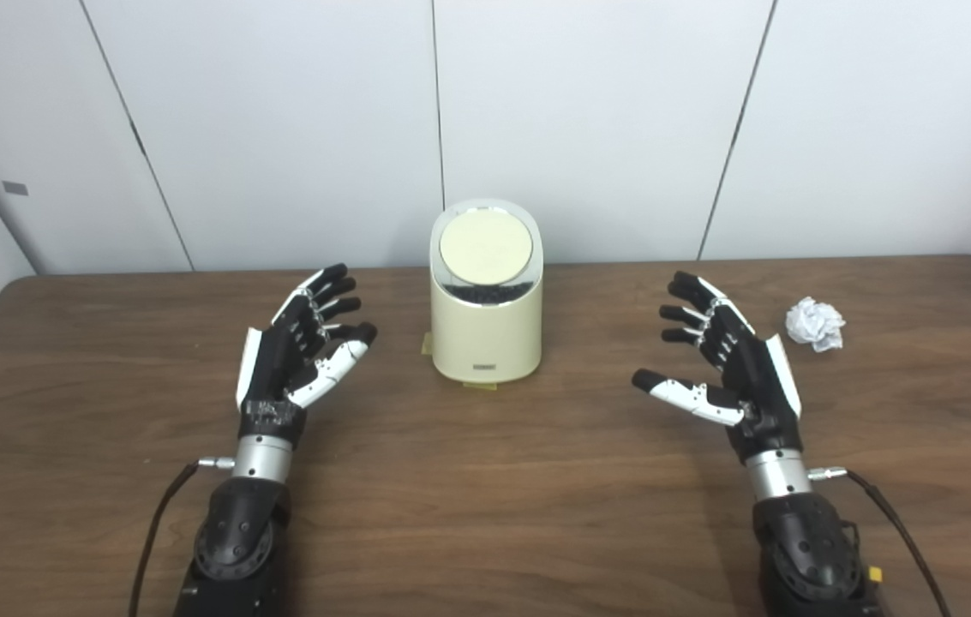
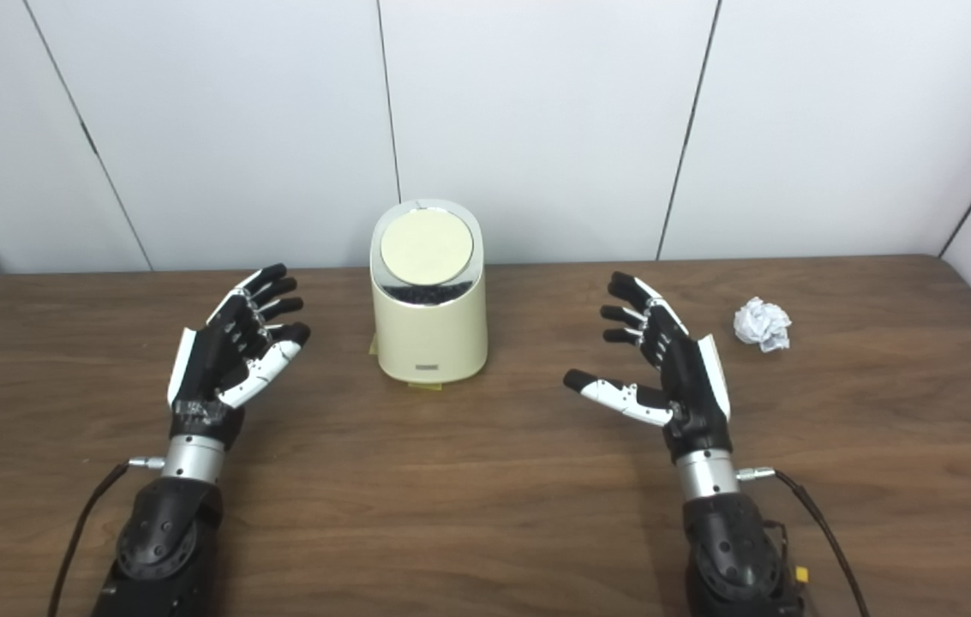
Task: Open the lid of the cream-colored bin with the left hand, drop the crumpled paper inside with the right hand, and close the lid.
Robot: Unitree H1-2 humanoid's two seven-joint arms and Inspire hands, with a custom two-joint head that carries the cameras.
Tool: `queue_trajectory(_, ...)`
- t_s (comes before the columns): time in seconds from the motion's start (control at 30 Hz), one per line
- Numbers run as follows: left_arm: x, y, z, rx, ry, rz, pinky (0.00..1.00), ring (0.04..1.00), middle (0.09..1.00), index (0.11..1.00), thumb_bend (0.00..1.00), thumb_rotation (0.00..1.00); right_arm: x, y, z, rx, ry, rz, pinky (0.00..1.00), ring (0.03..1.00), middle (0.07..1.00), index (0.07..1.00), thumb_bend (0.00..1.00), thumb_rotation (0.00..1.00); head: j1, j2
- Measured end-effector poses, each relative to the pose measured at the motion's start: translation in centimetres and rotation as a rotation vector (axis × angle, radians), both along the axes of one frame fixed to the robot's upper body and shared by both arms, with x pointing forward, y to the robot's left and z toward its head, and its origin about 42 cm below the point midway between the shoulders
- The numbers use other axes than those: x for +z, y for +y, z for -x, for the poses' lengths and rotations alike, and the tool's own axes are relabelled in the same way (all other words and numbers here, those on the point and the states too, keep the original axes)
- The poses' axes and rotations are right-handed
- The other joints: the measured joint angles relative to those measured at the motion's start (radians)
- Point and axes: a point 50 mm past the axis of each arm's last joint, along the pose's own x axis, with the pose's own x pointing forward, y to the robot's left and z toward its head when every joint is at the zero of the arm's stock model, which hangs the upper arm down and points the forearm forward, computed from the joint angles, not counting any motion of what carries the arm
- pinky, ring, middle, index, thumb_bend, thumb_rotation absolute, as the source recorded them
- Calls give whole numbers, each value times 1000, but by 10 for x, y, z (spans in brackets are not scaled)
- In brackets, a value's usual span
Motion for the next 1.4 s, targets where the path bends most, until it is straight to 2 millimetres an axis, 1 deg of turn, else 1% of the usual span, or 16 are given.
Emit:
queue_trajectory(0.2,0,0,0,-12,-3,-1,638,769,820,860,686,295,0,0,0,1,0,-3,675,771,840,836,778,224,0,0)
queue_trajectory(0.3,-1,0,0,-10,-2,-2,653,777,823,861,673,286,0,0,0,1,0,-6,677,775,842,838,786,235,0,0)
queue_trajectory(0.4,-1,0,-1,-9,-1,0,630,769,820,854,692,297,0,0,0,2,0,-9,680,772,840,837,784,227,3,-5)
queue_trajectory(0.53,-1,1,-1,-7,0,5,633,773,823,852,722,340,-1,0,0,2,-1,-8,675,766,842,835,783,234,12,-28)
queue_trajectory(0.57,-1,1,-2,-6,0,4,635,770,821,852,720,344,-1,0,0,2,-2,-8,672,765,842,836,777,226,12,-28)
queue_trajectory(0.6,-1,1,-2,-3,-1,2,640,770,821,855,719,347,-1,0,0,2,-4,-7,673,766,843,837,773,225,18,-41)
queue_trajectory(0.63,0,0,-2,0,-3,-2,639,768,819,857,716,348,-1,0,0,3,-8,-7,676,769,843,838,771,225,18,-41)
queue_trajectory(0.8,2,-1,-3,11,-23,-8,685,770,808,854,698,337,-1,0,0,6,-20,-7,687,773,844,836,760,203,32,-92)
queue_trajectory(0.9,2,-3,-2,8,-37,-12,698,769,810,855,704,343,-1,-1,0,9,-25,-11,690,778,855,844,759,198,32,-98)
queue_trajectory(1.0,3,-3,-3,12,-38,-13,699,764,807,852,717,368,-1,-1,0,13,-28,-12,698,780,857,849,764,197,32,-97)
queue_trajectory(1.13,5,-7,-3,53,-26,-28,732,808,829,886,737,379,-1,-1,-1,16,-31,-15,686,775,852,842,766,203,38,-94)
queue_trajectory(1.17,5,-10,-1,69,-17,-27,733,812,832,890,741,379,-1,-2,-1,17,-35,-15,685,775,850,842,767,204,38,-94)
queue_trajectory(1.27,5,-22,2,101,6,-39,781,836,844,903,785,412,0,-3,-3,20,-40,-10,680,769,852,839,759,199,38,-94)
queue_trajectory(1.33,5,-28,1,108,32,-50,865,872,851,906,797,405,0,-3,-4,21,-40,-10,683,770,852,838,762,206,38,-92)
queue_trajectory(1.4,7,-31,-2,107,49,-64,900,884,856,911,800,400,0,-3,-5,22,-40,-8,683,768,850,841,762,213,38,-92)
